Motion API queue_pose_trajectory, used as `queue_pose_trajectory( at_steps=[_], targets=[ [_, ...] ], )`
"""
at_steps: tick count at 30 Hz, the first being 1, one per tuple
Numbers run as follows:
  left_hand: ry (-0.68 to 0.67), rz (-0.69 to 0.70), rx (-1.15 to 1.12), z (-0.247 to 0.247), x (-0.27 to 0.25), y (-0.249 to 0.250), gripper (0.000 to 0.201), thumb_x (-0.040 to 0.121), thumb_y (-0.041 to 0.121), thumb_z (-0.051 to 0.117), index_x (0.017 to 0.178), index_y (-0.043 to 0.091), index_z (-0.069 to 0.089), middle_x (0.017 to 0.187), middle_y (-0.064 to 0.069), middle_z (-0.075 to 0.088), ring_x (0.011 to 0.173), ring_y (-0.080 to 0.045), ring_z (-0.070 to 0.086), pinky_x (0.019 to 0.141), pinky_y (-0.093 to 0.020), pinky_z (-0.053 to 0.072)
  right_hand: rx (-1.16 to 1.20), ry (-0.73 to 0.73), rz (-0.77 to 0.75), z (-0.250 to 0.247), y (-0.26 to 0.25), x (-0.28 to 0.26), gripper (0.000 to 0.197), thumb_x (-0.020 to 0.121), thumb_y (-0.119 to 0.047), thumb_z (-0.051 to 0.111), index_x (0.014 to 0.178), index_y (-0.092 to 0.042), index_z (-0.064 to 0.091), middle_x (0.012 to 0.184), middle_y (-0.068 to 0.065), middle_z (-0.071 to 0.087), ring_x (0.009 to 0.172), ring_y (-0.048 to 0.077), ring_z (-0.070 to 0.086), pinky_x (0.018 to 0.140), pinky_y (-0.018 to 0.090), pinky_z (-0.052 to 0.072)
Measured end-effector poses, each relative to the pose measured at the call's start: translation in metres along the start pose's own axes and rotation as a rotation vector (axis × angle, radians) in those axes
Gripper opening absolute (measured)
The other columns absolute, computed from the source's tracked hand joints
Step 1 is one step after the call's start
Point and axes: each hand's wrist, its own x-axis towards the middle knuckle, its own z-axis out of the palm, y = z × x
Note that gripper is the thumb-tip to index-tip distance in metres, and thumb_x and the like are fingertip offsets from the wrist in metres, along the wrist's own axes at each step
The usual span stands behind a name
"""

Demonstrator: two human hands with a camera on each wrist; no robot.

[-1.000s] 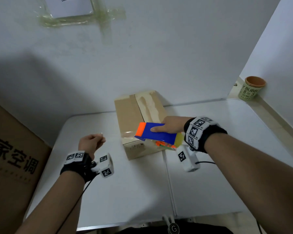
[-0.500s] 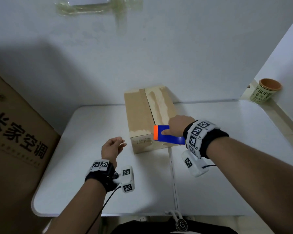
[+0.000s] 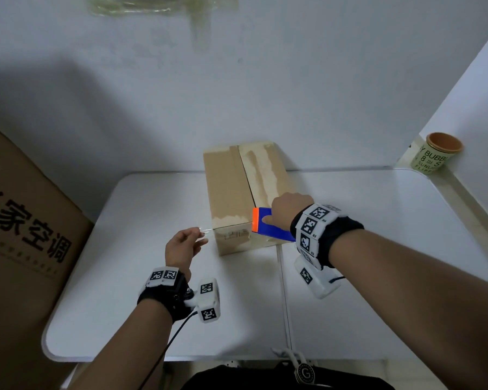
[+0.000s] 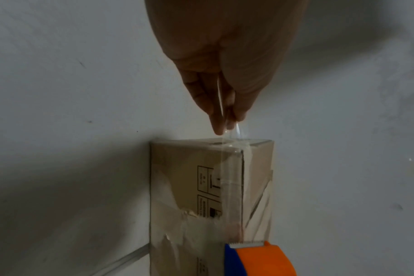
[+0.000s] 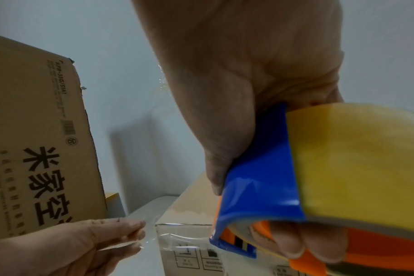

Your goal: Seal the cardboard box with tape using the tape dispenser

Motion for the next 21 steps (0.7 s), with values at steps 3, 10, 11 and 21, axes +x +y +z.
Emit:
queue_pose_trajectory(
  at_steps=[3,10,11,21],
  targets=[
    [-0.03,0.026,0.076,-0.003,0.003,0.002,0.008,0.091,0.019,0.059,0.094,0.012,0.064,0.087,-0.002,0.069,0.075,-0.013,0.069,0.074,-0.023,0.047,-0.041,0.008,-0.026,-0.002,-0.005,0.002,0.041,0.096,-0.035,0.046,0.061,-0.014,0.045,0.057,-0.001,0.043,0.049,0.014,0.042,0.048,0.022,0.032],
    [-0.116,-0.09,0.195,-0.02,0.015,0.019,0.021,0.099,0.021,0.038,0.104,0.013,0.057,0.087,-0.004,0.076,0.077,-0.016,0.07,0.069,-0.024,0.048,-0.141,-0.041,-0.096,0.0,-0.008,0.017,0.022,0.091,-0.034,0.055,0.079,-0.015,0.058,0.059,-0.003,0.049,0.049,0.013,0.046,0.051,0.022,0.04],
    [-0.131,-0.084,0.251,-0.023,0.016,0.022,0.023,0.099,0.022,0.037,0.106,0.013,0.057,0.088,-0.004,0.076,0.081,-0.019,0.068,0.071,-0.025,0.049,-0.146,-0.033,-0.101,0.001,-0.007,0.017,0.024,0.091,-0.033,0.055,0.075,-0.015,0.057,0.059,-0.004,0.049,0.048,0.012,0.046,0.048,0.02,0.037],
    [-0.17,-0.086,0.655,-0.02,0.028,0.044,0.03,0.098,0.021,0.036,0.121,0.014,0.053,0.101,-0.003,0.073,0.081,-0.024,0.071,0.063,-0.026,0.05,-0.056,-0.004,-0.087,0.01,0.003,0.021,0.033,0.096,-0.036,0.047,0.073,-0.013,0.05,0.059,-0.003,0.043,0.048,0.011,0.04,0.045,0.02,0.027]
  ],
)
